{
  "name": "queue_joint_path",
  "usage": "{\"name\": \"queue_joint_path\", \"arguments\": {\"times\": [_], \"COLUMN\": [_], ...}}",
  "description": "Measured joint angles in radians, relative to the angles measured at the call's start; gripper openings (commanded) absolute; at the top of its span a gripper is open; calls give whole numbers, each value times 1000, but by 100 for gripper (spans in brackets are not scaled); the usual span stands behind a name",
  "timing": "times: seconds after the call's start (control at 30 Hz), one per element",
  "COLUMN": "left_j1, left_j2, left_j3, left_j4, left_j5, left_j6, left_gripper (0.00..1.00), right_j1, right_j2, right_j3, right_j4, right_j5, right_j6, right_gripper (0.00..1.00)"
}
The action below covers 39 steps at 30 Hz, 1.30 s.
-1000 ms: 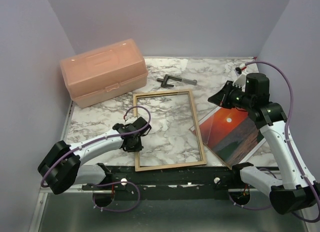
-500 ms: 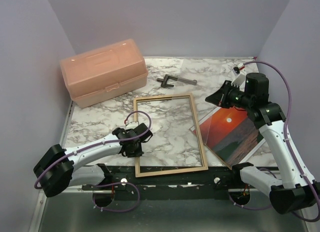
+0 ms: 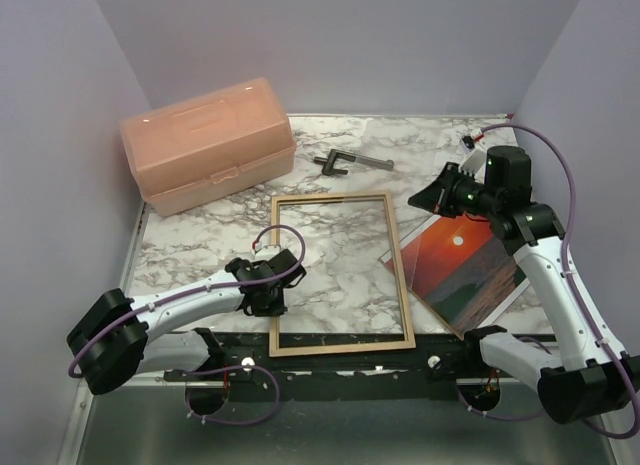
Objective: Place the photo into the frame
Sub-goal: Adjust the photo frame at the center of the board.
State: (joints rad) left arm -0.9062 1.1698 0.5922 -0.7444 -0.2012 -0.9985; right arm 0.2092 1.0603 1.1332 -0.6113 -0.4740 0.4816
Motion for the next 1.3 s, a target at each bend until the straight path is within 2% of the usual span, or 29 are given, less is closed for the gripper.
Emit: {"name": "queue_joint_path", "arguments": {"times": [0.17, 0.23, 0.33, 0.37, 0.77, 0.93, 1.1, 1.3], "left_j1": [-12, -15, -18, -19, 3, 106, 277, 378], "left_j2": [10, 16, 26, 29, -18, -114, -251, -278], "left_j3": [2, 6, 13, 14, 18, -35, -121, -127], "left_j4": [16, 19, 21, 22, 79, 153, 216, 217], "left_j5": [0, 0, 0, 0, 51, 115, 211, 245], "left_j6": [23, 29, 32, 37, 58, 71, 109, 160], "left_gripper": [0, 13, 47, 50, 52, 55, 53, 49], "right_j1": [-2, -2, -2, -2, -2, -2, -2, -2], "right_j2": [0, 3, 13, 16, 46, 57, 59, 60], "right_j3": [-16, -20, -25, -28, -45, -69, -89, -88], "right_j4": [21, 27, 36, 39, 48, 63, 80, 97], "right_j5": [-8, -13, -19, -22, -48, -76, -122, -172], "right_j6": [6, 7, 8, 7, 8, 15, 38, 62], "right_gripper": [1, 1, 1, 1, 1, 1, 1, 1]}}
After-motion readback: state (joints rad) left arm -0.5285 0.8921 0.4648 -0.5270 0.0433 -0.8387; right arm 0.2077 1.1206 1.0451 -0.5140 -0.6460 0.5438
